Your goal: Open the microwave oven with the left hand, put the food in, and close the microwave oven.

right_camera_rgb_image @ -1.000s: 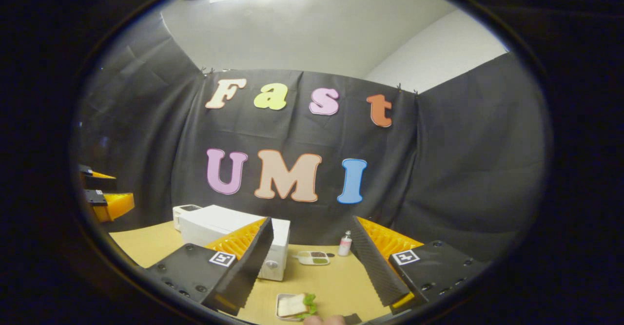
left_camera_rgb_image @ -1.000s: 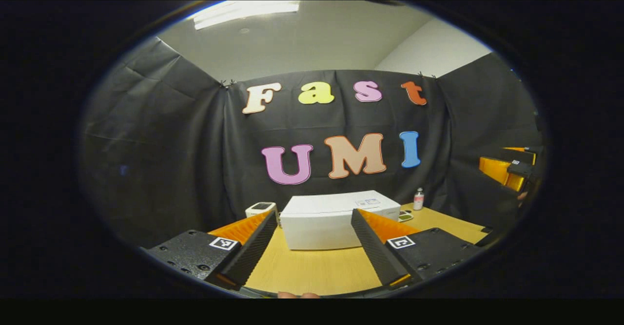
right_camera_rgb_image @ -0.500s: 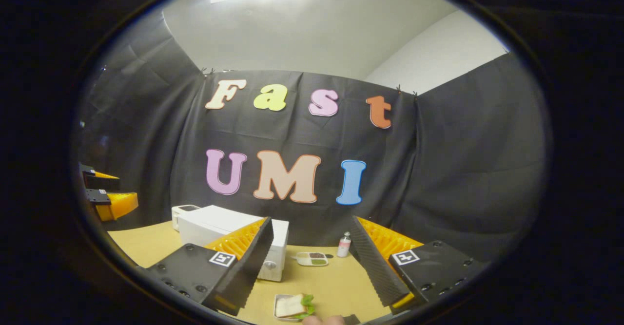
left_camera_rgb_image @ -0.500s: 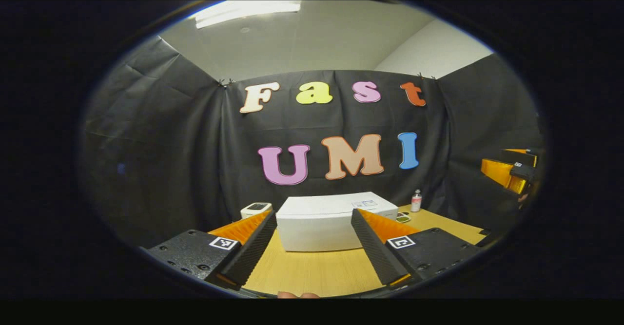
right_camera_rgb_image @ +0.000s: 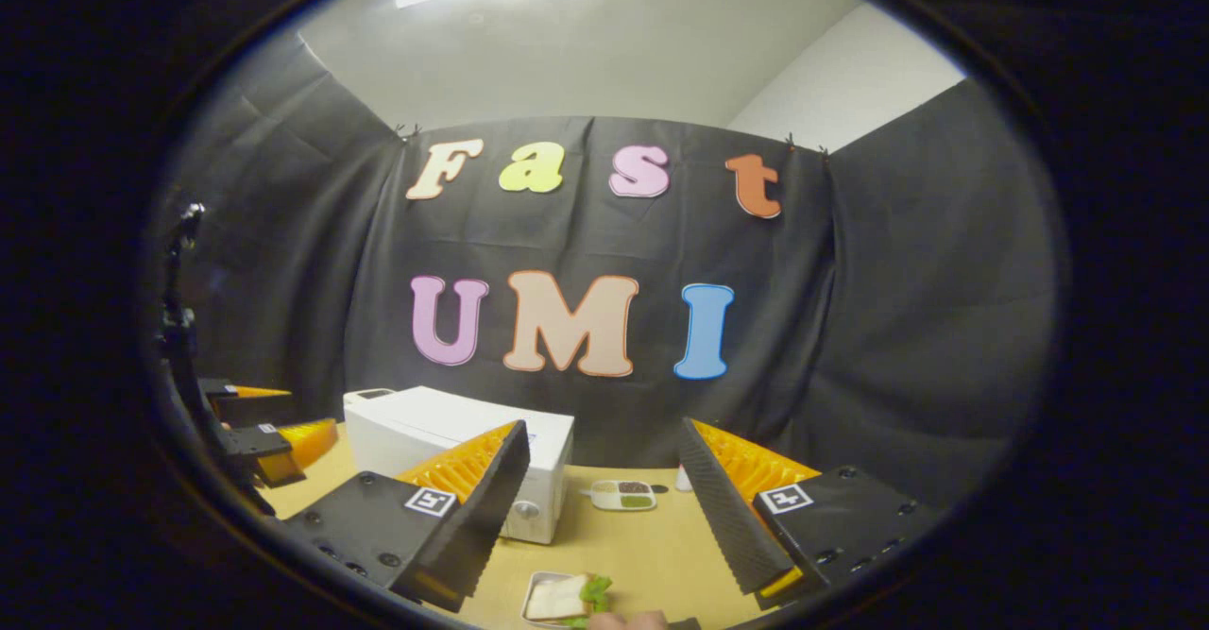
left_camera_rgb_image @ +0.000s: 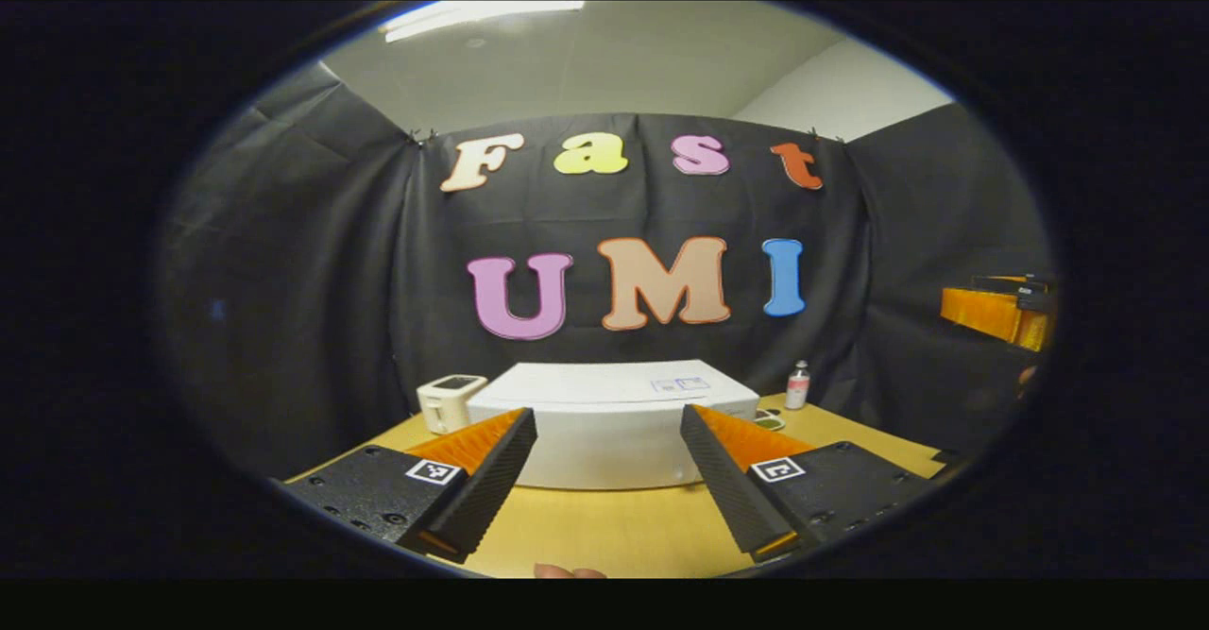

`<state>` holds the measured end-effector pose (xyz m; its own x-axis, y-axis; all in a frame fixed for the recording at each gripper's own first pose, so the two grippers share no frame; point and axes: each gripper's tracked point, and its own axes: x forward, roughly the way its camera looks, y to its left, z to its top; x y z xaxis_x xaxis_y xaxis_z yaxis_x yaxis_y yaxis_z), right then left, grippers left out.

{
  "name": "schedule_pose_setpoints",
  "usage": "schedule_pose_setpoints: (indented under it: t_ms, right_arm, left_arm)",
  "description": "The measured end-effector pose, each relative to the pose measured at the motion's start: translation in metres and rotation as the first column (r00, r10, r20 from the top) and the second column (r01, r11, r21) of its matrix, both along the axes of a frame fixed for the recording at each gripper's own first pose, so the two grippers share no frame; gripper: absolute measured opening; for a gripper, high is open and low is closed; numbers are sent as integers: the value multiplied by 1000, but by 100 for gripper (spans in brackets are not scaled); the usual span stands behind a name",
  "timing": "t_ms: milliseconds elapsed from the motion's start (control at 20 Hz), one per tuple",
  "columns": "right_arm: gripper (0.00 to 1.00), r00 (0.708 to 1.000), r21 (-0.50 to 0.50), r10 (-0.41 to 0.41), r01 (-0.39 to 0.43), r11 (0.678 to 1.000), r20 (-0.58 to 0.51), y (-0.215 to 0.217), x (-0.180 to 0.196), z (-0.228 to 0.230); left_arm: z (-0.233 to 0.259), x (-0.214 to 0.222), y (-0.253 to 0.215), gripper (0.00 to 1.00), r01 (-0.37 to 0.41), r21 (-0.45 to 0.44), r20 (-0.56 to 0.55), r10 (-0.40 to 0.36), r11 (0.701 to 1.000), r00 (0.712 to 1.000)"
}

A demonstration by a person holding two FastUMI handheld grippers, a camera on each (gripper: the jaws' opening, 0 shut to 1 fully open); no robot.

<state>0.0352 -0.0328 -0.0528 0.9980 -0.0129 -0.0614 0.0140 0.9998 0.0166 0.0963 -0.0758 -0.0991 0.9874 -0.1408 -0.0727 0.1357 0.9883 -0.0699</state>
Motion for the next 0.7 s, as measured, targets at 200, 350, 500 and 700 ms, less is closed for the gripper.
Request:
schedule_pose_setpoints:
  t_ms: [200,350,500,700]
  right_arm:
    - [100,1000,-8,-26,26,1000,-7,-22,5,-3]
    - [100,1000,2,-20,20,1000,-18,-31,8,-3]
    - [97,1000,-35,-17,17,999,2,-45,12,3]
    - [96,999,-83,-21,19,996,-32,-58,16,-8]
  left_arm:
    - [-40,44,-35,96,28,20,-30,-27,999,999]
    - [-80,75,-64,96,57,77,-48,-54,995,997]
    - [-117,103,-88,96,70,88,-89,-62,994,994]
    - [-159,132,-108,96,75,108,-162,-57,991,985]
